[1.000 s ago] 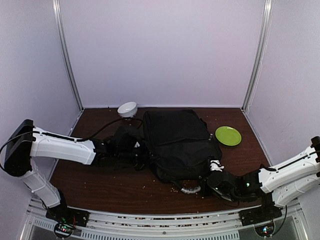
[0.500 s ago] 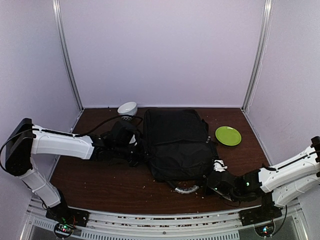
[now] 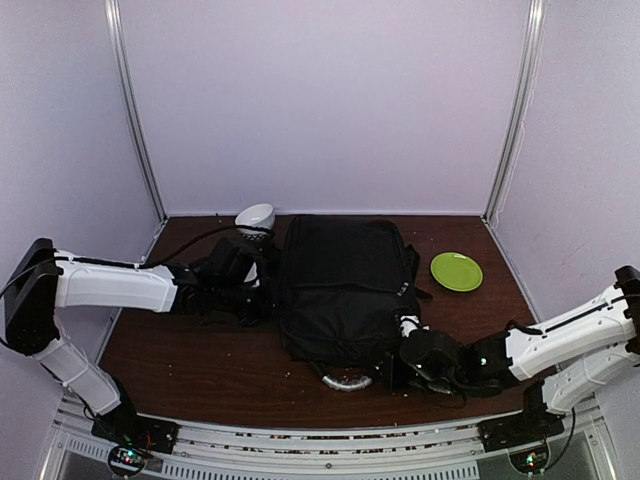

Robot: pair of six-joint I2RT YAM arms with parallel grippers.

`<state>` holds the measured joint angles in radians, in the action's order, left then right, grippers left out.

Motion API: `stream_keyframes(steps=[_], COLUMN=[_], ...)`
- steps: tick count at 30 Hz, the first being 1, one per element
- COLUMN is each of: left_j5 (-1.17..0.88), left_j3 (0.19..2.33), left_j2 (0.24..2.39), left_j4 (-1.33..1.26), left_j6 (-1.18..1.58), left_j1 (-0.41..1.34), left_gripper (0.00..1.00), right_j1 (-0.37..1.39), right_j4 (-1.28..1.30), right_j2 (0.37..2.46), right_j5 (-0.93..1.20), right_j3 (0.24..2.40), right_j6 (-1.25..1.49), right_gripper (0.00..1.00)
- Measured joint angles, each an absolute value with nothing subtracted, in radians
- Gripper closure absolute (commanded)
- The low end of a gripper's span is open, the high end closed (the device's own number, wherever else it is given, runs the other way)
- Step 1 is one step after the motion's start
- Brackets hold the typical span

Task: Pack the student bag
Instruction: Zip the student bag at the center of the board.

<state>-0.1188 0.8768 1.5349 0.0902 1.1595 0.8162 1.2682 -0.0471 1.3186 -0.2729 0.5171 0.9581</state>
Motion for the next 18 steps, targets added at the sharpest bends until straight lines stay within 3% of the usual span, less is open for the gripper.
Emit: stream_keyframes(steps=[3,6,8,12,18], left_j5=[-0.097,-0.080,-0.074,-0.049,0.022], left_j3=[0.873,0.857,0.843,0.818,0.696], left_j2=[1.514,1.471,1.425,1.301,1.093], left_j4=[0.112,0.132,0.160,0.234,0.230], left_j6=[1.118,1.081,1.056,1.011,1.013], left_j1=[0.812,0.805,0.803,0.810,0.888], left_gripper=[0.51,0.25,0.14,0.03,0.02], right_j1=[1.270,1.272,1.271,1.235,1.027], right_j4=[-0.048,-0.021,0.016,0.096,0.151], right_j2=[1.312,1.264,1.211,1.110,1.006], right_j5=[-0.221,-0.180,-0.171,-0.181,-0.206], right_j3=[0.566,0.602,0.626,0.677,0.670], right_j6=[0.919,0.883,0.859,0.816,0.793], right_gripper=[0.35,0.32,0.31,0.30,0.28])
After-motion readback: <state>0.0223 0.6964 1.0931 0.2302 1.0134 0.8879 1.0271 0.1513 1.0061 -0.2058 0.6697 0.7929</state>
